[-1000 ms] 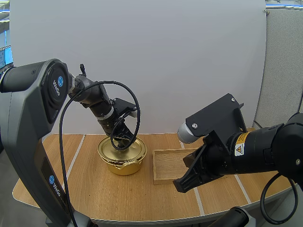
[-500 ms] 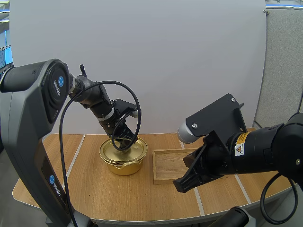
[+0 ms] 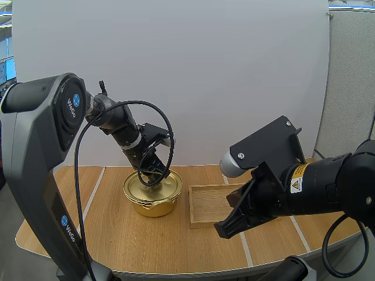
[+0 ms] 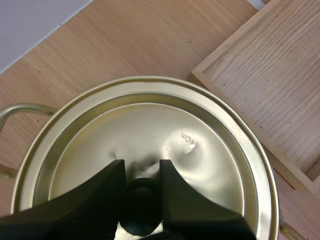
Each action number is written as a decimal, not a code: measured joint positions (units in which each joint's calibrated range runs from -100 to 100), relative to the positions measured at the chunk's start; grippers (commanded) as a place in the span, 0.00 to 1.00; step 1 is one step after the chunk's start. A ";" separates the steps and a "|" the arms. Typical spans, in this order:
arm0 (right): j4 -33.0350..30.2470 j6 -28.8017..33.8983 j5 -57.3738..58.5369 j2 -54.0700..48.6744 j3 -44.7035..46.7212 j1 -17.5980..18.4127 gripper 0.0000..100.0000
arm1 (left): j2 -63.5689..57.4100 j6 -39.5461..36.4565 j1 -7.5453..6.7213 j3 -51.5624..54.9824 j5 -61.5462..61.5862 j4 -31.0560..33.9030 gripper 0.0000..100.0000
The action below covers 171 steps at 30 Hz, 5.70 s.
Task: Open the pot, put the pineapple inside, and close it
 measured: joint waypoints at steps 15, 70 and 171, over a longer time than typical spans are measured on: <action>0.00 0.00 0.00 0.00 0.00 0.00 0.00 | 0.72 0.32 -0.07 -0.31 0.93 -0.96 1.00; -0.36 0.00 0.00 0.00 0.00 0.00 0.00 | -78.45 -8.42 -0.07 6.90 32.12 1.49 0.30; 0.80 1.86 -67.36 -13.10 41.10 -17.20 0.00 | -105.49 -38.70 2.21 71.43 -48.97 15.60 0.00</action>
